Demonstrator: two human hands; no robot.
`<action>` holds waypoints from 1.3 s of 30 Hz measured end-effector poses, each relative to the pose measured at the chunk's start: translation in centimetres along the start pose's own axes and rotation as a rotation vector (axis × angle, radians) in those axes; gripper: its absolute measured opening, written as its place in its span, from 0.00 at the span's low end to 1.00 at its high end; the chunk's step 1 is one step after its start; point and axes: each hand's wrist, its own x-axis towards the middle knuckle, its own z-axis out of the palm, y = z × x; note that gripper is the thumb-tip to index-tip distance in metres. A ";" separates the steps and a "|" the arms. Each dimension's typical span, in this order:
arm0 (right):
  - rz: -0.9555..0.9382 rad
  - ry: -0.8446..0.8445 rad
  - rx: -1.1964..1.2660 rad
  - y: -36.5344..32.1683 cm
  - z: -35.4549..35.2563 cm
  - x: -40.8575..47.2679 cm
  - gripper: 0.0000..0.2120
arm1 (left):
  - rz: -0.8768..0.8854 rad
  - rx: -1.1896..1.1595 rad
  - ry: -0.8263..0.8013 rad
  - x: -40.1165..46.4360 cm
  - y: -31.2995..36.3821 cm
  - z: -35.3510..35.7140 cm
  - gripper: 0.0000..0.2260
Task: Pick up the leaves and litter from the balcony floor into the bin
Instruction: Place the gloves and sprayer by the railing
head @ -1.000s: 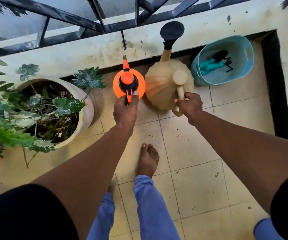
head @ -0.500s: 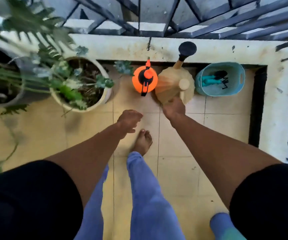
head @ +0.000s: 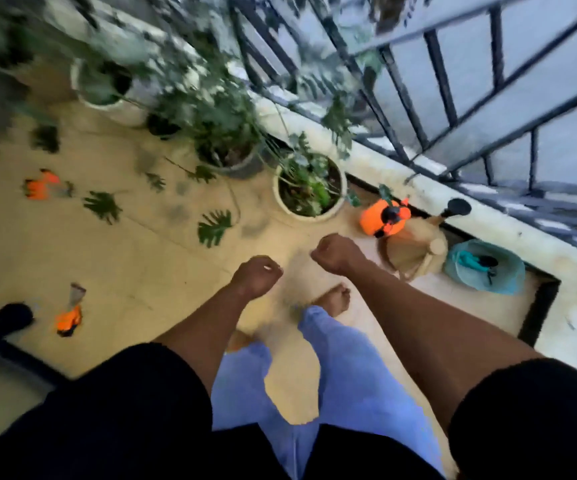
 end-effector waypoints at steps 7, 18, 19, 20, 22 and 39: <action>-0.146 0.046 -0.356 -18.5 -0.6 -4.4 0.25 | 0.103 -0.039 0.160 -8.1 -6.0 -12.8 0.08; -0.356 0.096 -0.667 -46.0 3.1 -11.0 0.21 | 0.070 -0.217 0.341 -19.3 -20.9 -30.3 0.10; -0.386 0.097 -0.698 -48.0 3.6 -11.1 0.20 | 0.059 -0.243 0.363 -19.6 -22.0 -31.5 0.10; -0.416 0.100 -0.736 -50.3 4.4 -11.3 0.20 | 0.044 -0.272 0.386 -20.0 -23.2 -32.8 0.10; -0.468 0.098 -0.784 -54.0 5.7 -11.8 0.19 | 0.015 -0.316 0.419 -20.7 -24.8 -35.0 0.09; -0.722 -0.052 -0.966 -75.3 9.2 -1.1 0.24 | -0.168 -0.626 0.566 -17.9 -27.1 -50.1 0.08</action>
